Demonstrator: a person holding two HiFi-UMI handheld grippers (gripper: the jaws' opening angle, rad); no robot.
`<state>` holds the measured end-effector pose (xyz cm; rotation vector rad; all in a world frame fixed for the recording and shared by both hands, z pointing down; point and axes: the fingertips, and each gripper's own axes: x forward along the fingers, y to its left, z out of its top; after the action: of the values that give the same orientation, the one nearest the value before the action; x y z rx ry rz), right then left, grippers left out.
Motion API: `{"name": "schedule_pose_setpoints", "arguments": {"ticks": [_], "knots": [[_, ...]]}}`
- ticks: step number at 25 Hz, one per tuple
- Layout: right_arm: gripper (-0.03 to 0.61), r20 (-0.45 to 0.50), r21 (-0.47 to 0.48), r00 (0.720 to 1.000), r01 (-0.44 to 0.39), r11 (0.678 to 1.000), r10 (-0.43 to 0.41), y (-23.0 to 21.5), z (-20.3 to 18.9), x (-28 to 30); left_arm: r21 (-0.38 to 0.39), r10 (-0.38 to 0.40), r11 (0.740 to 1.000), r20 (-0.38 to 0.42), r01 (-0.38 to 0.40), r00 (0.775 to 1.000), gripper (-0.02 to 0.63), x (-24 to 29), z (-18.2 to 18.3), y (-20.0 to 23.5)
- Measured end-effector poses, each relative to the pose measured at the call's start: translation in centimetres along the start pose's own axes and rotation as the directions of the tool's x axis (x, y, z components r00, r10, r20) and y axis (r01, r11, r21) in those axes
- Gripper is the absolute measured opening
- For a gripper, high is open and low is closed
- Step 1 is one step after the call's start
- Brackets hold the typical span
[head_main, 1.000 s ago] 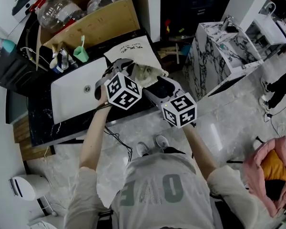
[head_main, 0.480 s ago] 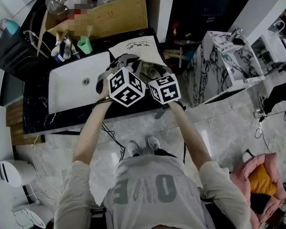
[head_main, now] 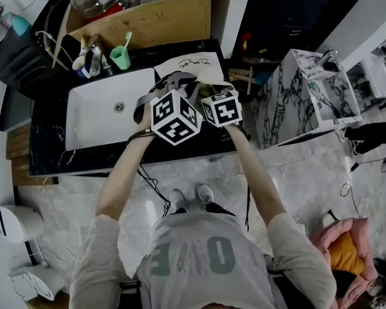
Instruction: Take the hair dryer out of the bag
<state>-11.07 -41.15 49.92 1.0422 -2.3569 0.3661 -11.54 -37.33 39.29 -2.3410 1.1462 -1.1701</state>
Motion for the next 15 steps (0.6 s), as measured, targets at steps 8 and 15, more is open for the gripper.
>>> {"name": "schedule_pose_setpoints", "arguments": {"ticks": [8, 15], "knots": [[0.300, -0.089, 0.025, 0.996, 0.027, 0.999, -0.024, -1.1, -0.7, 2.5, -0.008, -0.019, 1.000, 0.000, 0.019, 1.000, 0.041, 0.7, -0.5, 0.3], [0.288, -0.176, 0.118, 0.984, 0.008, 0.993, 0.013, -1.4, -1.6, 3.2, -0.016, -0.025, 1.000, 0.009, 0.025, 1.000, 0.041, 1.2, -0.6, 0.0]]}}
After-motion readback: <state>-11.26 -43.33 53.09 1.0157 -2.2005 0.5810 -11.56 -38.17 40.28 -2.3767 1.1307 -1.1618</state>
